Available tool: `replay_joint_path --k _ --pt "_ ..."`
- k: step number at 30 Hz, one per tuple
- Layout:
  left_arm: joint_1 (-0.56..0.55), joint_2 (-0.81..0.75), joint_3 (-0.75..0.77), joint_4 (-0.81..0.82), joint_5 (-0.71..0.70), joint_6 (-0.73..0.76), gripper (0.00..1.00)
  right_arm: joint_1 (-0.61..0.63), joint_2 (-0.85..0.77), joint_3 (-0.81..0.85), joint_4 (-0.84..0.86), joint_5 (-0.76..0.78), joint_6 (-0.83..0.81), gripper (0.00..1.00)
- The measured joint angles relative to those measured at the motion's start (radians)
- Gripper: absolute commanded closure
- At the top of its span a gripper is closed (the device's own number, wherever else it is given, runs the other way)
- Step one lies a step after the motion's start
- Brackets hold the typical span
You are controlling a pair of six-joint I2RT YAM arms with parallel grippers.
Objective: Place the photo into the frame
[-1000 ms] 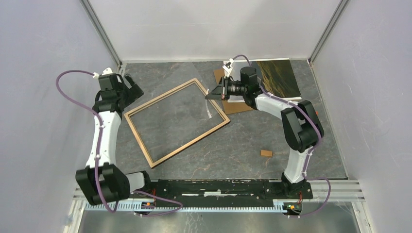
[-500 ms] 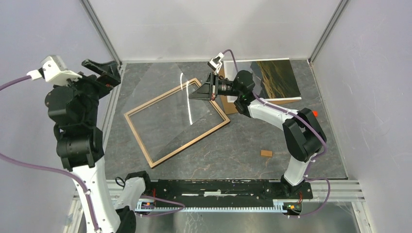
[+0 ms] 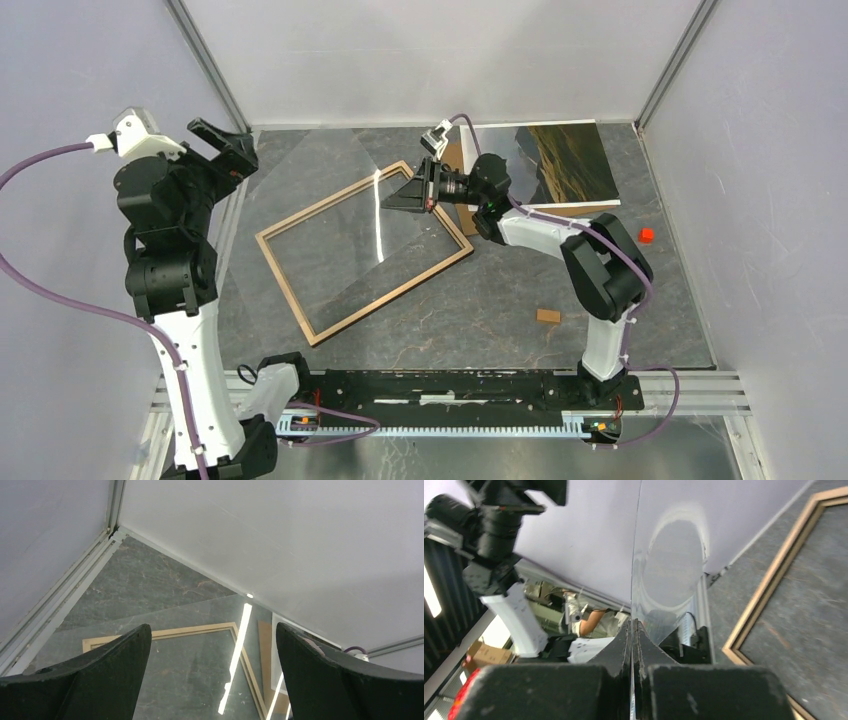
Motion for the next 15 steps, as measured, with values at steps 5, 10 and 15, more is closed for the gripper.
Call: replay_joint_path --k 5,10,15 --pt "0.000 0.006 -0.025 -0.003 0.002 0.000 0.00 -0.043 0.100 -0.005 -0.074 0.010 -0.085 1.00" --pt "0.000 0.007 -0.066 -0.002 0.002 0.000 0.00 -0.104 0.163 -0.025 -0.192 0.013 -0.198 1.00" --pt "0.000 0.018 -0.095 -0.002 0.012 0.000 0.00 -0.154 0.199 -0.042 -0.294 0.014 -0.302 1.00"
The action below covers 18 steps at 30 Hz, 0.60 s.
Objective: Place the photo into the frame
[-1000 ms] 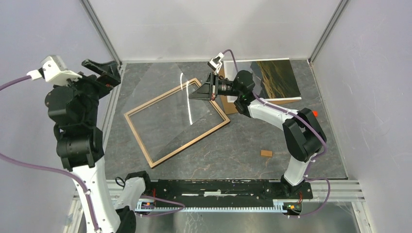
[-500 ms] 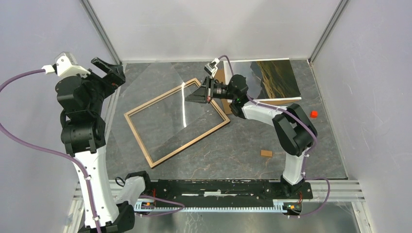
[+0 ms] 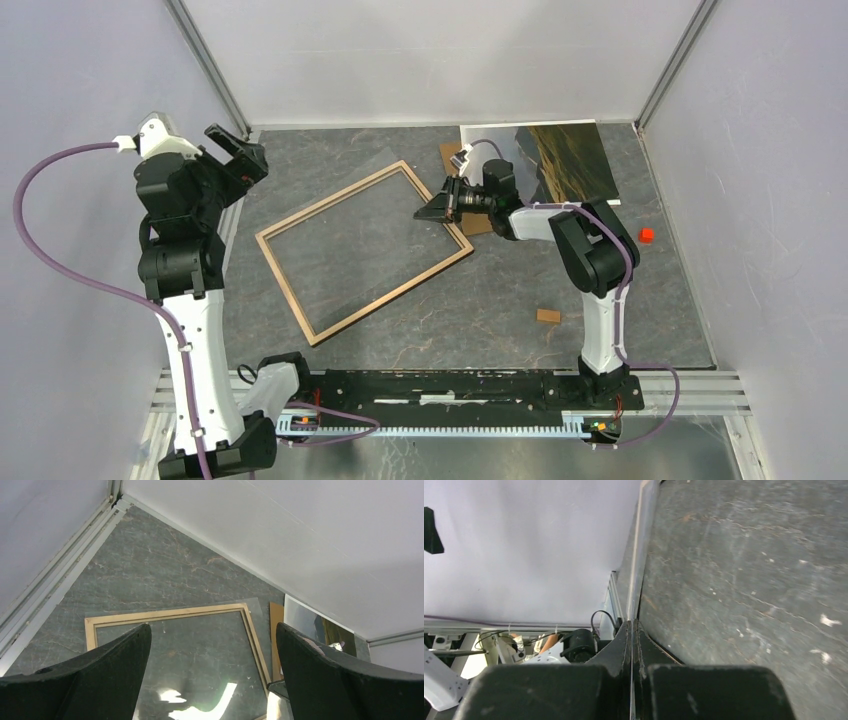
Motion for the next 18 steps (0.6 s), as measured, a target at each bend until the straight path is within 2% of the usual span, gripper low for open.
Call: replay_joint_path --k 11,18 --pt "0.000 0.005 -0.013 0.000 0.018 0.000 0.00 -0.025 0.001 -0.004 -0.142 -0.030 -0.156 1.00" --pt "0.000 0.005 -0.013 0.000 0.023 0.000 0.00 -0.038 0.016 0.062 -0.291 -0.049 -0.279 1.00"
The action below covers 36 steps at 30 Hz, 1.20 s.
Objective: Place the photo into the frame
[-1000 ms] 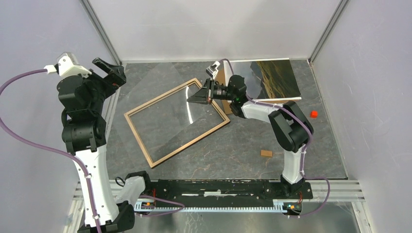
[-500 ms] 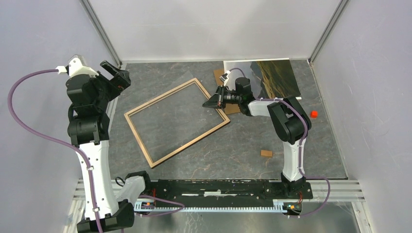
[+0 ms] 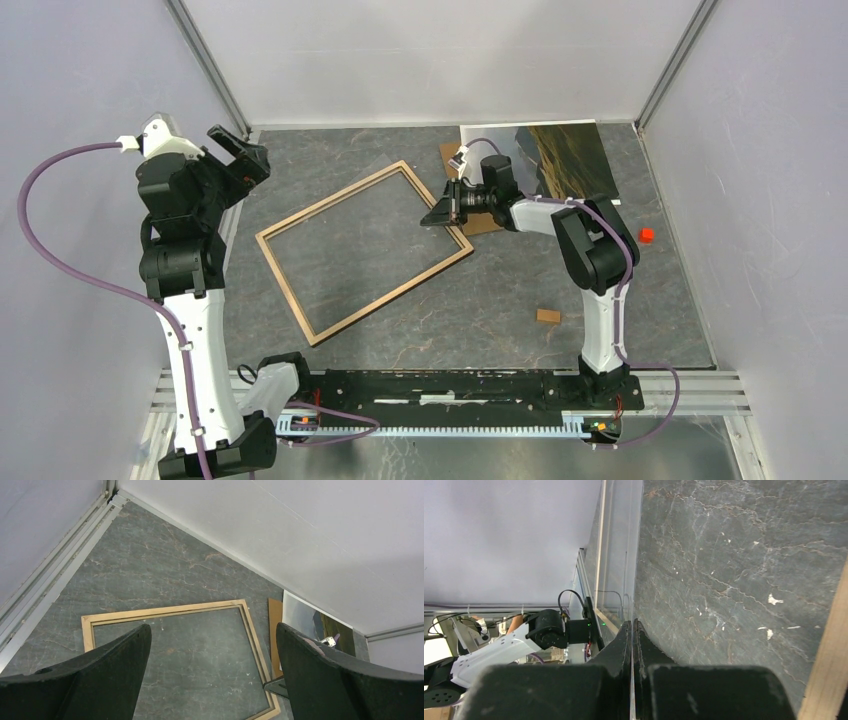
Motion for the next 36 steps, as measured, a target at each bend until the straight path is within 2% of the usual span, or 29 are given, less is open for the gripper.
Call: replay_joint_path --k 14,36 --pt "0.000 0.000 0.000 0.000 0.012 0.000 0.00 -0.026 0.049 0.086 -0.120 -0.006 -0.100 1.00" --pt "0.000 -0.001 0.000 0.000 0.012 0.000 0.00 -0.029 0.050 0.086 -0.119 0.037 -0.093 1.00"
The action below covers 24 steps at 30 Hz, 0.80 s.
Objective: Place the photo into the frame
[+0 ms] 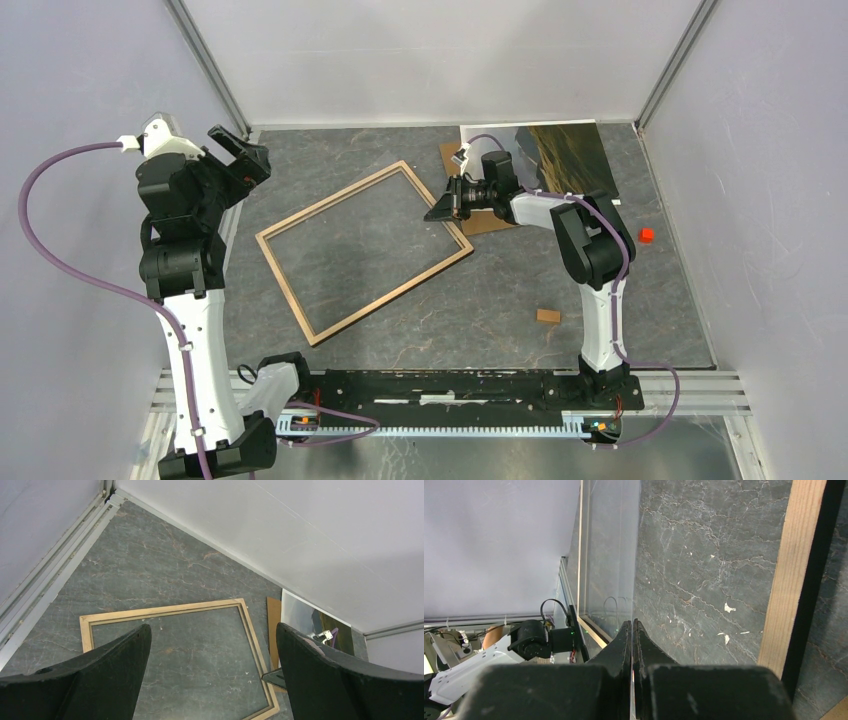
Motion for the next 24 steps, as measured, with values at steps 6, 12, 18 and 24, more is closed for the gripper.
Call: replay_joint_path --k 6,12,18,24 --pt "0.000 0.000 0.000 0.000 0.000 0.000 0.00 -0.002 0.000 0.006 -0.007 0.006 -0.003 1.00" --pt "0.000 0.000 0.000 0.000 0.000 0.000 0.00 -0.003 0.000 0.022 -0.027 0.016 -0.020 1.00" --pt "0.000 0.000 0.000 0.000 0.000 0.000 0.00 -0.003 0.000 0.028 -0.055 0.018 -0.036 1.00" --pt "0.000 0.000 0.000 0.000 0.000 0.000 0.00 -0.003 0.001 0.063 -0.097 0.016 -0.069 1.00"
